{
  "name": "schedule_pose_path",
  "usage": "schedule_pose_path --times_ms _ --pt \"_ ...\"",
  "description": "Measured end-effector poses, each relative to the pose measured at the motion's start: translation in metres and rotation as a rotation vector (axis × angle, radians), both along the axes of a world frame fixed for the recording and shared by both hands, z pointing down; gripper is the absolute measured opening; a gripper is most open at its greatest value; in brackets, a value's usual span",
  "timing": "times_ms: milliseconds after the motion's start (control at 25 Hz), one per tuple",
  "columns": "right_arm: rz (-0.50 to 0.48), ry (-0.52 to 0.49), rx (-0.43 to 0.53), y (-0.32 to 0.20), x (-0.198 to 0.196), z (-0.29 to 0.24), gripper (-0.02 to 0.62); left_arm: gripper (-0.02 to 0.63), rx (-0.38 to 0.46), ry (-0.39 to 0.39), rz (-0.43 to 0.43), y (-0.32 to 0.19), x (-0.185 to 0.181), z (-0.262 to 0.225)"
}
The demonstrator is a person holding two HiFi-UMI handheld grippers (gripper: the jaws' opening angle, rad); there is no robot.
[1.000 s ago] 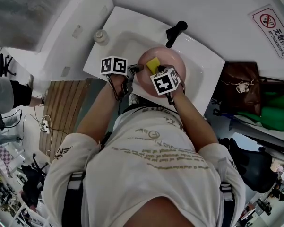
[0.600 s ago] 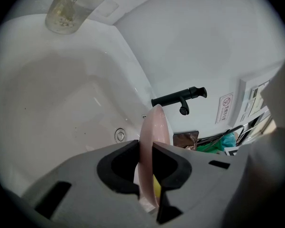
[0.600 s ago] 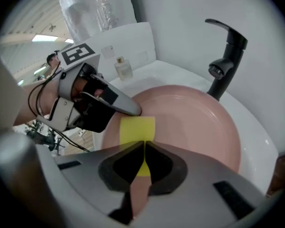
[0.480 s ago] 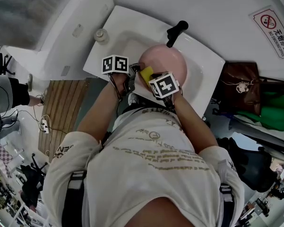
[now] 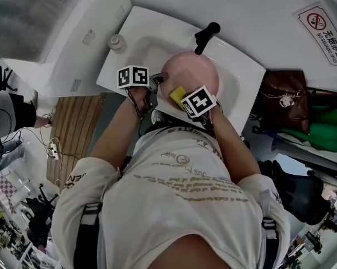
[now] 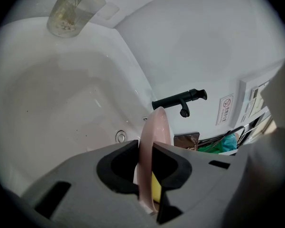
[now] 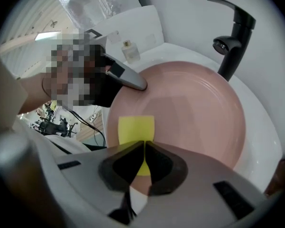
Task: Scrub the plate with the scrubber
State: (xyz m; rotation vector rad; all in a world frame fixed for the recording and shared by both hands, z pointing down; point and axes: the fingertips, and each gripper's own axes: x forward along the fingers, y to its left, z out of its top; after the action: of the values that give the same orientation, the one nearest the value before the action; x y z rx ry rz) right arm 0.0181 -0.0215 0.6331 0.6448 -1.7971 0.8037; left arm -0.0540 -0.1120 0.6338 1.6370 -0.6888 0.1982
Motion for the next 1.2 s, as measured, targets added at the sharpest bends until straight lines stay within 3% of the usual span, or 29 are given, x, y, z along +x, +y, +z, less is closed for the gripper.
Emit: schedule_pose_path --times_ms 200,360,920,1200 --pt "-0.014 0.091 0.012 0.002 0.027 0.007 0.035 0.057 0.001 -0.005 0.022 0.002 0.003 0.000" --pt "-0.032 0.127 0.073 -0.010 0.038 0.008 0.035 0.057 -0.001 -0.002 0.042 0.005 0.006 -0.001" --pt "0.038 0.347 0.297 -0.051 0.092 0.007 0.035 0.063 0.003 0.033 0.085 0.013 0.007 -0.010" --pt "0.107 0.377 0.423 -0.081 0.106 -0.007 0.035 0.064 0.007 0.063 0.104 0.016 0.010 -0.016"
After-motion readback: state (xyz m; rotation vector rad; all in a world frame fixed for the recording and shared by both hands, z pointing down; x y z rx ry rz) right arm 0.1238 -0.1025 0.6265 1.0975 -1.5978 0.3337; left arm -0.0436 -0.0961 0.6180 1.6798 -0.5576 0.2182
